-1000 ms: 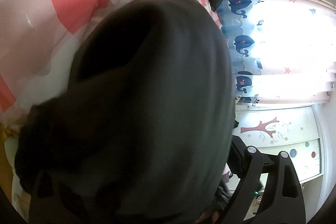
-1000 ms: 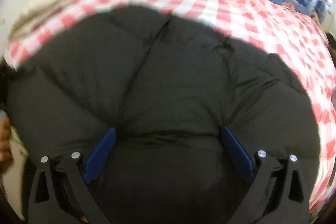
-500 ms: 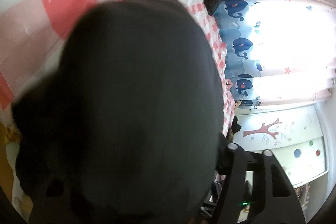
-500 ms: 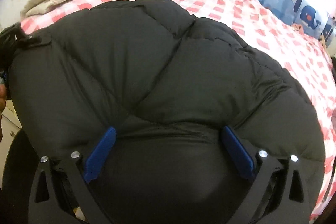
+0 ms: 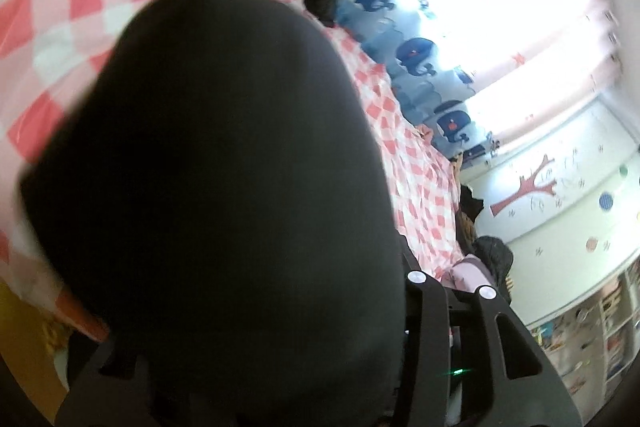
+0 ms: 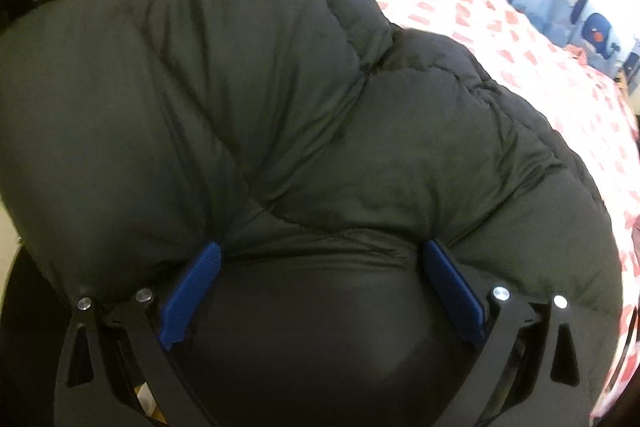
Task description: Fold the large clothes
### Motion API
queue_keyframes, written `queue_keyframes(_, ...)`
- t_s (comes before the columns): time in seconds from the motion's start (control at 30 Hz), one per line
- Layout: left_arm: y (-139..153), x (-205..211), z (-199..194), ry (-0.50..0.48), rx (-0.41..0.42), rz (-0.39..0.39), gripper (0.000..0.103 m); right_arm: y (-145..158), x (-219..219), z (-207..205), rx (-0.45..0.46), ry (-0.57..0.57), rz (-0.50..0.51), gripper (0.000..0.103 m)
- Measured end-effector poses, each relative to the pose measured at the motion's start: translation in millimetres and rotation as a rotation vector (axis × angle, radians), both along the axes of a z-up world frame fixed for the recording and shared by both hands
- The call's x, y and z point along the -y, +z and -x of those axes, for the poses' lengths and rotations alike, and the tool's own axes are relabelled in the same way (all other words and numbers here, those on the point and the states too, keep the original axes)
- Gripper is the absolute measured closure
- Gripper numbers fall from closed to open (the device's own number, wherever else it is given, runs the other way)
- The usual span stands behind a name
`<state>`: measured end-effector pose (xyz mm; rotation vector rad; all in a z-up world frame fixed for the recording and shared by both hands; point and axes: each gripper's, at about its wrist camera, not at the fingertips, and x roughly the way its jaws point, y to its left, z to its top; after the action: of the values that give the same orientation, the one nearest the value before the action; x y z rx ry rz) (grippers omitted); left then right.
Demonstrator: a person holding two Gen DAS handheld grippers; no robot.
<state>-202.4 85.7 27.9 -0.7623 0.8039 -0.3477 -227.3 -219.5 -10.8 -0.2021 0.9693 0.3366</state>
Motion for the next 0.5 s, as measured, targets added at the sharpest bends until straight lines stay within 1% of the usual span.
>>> queue_keyframes(0.03, 3.2, 1.9, 0.6, -0.002, 0.003, -0.012, 0.063, 9.8, 7.3, -1.6, 0.018, 0.003, -0.037, 0.006)
queue_keyframes(0.07, 5.2, 3.3, -0.2, -0.001, 0.003, -0.016, 0.063, 25.7, 17.4, -3.5, 0.072, -0.019, -0.070, 0.006)
queue_keyframes(0.13, 6.6, 3.3, -1.7, 0.003, 0.003, -0.023, 0.063, 46.3, 31.5, -17.3, 0.132, -0.060, -0.078, 0.006)
queue_keyframes(0.17, 5.2, 1.5, 7.7, 0.005, 0.004, -0.029, 0.063, 55.3, 39.5, -34.1, 0.144, -0.088, -0.078, 0.006)
queue_keyframes(0.2, 4.6, 1.5, 6.9, 0.010, 0.001, -0.033, 0.063, 58.6, 44.7, -52.0, 0.143, -0.112, -0.066, 0.006)
queue_keyframes(0.23, 3.5, 0.9, 5.9, 0.013, -0.001, -0.032, 0.063, 56.6, 47.6, -71.2, 0.128, -0.129, -0.046, 0.006)
queue_keyframes(0.27, 2.8, 0.3, 3.0, 0.015, -0.001, -0.032, 0.063, 47.7, 47.0, -94.4, 0.091, -0.133, -0.023, 0.006)
queue_keyframes(0.3, 3.7, 2.3, -2.7, 0.014, 0.000, -0.033, 0.064, 30.2, 42.4, -116.9, 0.024, -0.123, 0.008, 0.006)
queue_keyframes(0.37, 7.4, 5.6, -6.1, 0.004, 0.005, -0.044, 0.066, -8.1, 30.1, -145.4, -0.096, -0.077, 0.054, 0.005)
queue_keyframes(0.4, 12.0, 8.5, -7.0, -0.002, 0.018, -0.057, 0.067, -12.5, 27.7, -149.6, -0.100, -0.069, 0.048, 0.006)
queue_keyframes(0.43, 16.4, 11.5, -7.8, -0.011, 0.031, -0.068, 0.067, -10.4, 27.9, -150.1, -0.097, -0.072, 0.050, 0.006)
queue_keyframes(0.5, 27.9, 21.6, -9.9, -0.036, 0.064, -0.105, 0.068, 8.8, 36.8, -136.1, -0.044, -0.083, -0.013, 0.006)
